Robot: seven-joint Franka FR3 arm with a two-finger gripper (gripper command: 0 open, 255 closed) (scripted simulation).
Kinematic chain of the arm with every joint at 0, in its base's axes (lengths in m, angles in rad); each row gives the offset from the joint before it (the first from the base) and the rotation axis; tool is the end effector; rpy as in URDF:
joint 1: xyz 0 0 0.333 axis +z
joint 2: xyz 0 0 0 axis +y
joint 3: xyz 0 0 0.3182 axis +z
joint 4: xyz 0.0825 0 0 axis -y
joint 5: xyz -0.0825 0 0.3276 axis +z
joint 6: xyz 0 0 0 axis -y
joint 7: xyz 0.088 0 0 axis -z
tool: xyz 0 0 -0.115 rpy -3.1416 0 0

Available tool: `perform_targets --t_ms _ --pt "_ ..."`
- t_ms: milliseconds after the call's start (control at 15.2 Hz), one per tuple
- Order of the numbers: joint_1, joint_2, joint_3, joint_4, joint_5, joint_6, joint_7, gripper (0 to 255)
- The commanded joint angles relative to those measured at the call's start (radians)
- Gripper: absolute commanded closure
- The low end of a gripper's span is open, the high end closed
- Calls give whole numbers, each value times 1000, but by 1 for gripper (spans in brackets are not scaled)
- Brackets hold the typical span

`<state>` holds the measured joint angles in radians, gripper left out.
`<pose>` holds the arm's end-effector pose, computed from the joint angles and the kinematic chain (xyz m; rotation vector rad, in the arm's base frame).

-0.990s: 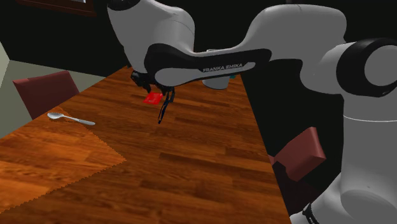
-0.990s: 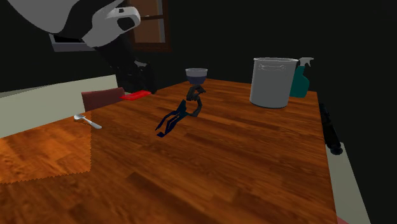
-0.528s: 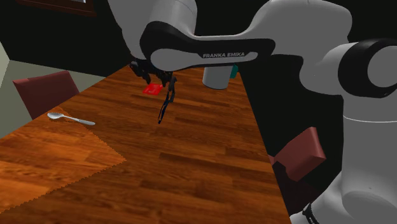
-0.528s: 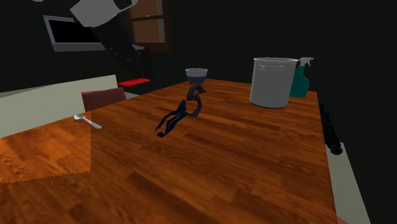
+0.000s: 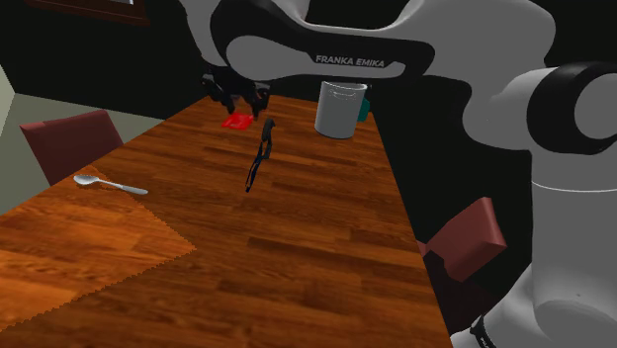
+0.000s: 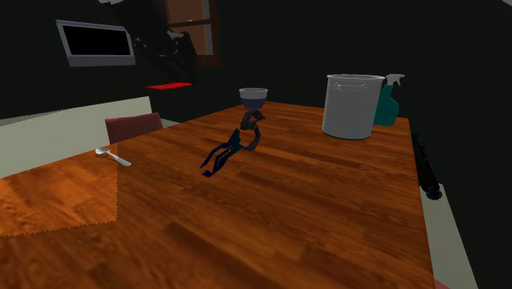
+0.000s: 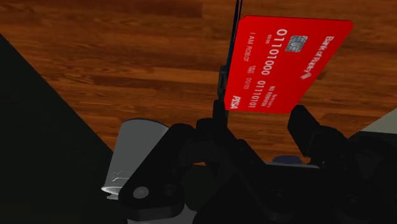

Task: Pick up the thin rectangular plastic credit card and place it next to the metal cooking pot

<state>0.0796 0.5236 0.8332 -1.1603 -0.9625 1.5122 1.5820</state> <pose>0.5501 0.3128 0.5726 2.5974 -1.0748 0.7759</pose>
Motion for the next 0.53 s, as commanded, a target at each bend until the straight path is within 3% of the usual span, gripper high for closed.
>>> perform_targets --t_ms 0,462 --pt "21 12 -5 46 -8 -27 -19 255" --pt "102 54 -24 215 -44 -121 -88 255"
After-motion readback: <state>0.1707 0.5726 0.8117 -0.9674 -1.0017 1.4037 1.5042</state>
